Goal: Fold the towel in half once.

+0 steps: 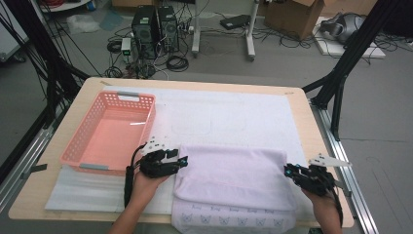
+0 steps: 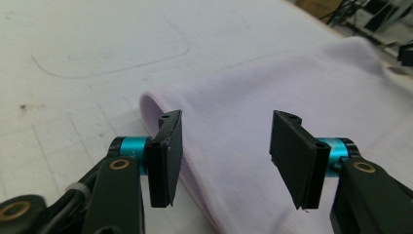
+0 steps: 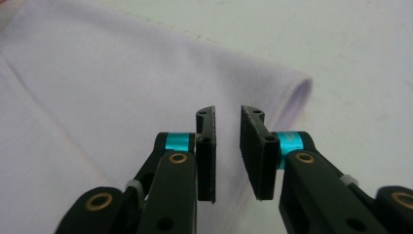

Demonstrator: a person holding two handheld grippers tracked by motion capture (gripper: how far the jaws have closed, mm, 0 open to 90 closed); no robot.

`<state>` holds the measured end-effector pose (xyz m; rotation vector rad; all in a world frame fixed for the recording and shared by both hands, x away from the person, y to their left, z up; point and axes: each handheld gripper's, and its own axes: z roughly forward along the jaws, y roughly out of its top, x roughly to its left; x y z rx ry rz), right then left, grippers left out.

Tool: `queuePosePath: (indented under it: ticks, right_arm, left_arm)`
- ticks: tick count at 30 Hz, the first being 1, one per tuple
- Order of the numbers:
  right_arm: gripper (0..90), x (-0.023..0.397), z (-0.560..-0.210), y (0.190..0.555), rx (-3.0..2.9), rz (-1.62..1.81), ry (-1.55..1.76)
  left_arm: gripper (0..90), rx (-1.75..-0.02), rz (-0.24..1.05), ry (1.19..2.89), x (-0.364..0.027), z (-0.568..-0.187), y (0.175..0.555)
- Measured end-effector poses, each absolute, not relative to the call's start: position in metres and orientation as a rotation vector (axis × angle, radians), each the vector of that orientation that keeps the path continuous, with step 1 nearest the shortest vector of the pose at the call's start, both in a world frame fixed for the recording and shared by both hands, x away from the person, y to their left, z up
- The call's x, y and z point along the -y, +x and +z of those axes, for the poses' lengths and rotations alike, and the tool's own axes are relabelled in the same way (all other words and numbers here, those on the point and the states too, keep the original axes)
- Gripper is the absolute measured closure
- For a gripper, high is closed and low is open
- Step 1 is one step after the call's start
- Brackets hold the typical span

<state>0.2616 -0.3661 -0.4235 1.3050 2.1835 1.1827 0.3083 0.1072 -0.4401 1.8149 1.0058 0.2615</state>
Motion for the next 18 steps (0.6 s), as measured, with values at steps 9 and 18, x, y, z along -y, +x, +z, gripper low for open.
queuePosePath:
  ticks: [9,18]
  right_arm:
    - [78.1,0.356,-0.444,0.304,-2.185,0.982,1.349]
    - [61.7,0.382,-0.436,0.292,-2.037,1.082,1.473]
  left_arm:
    - [52.0,-1.133,0.385,1.855,-0.101,-0.452,0.331]
    - [49.6,-1.139,0.393,1.927,-0.096,-0.452,0.334]
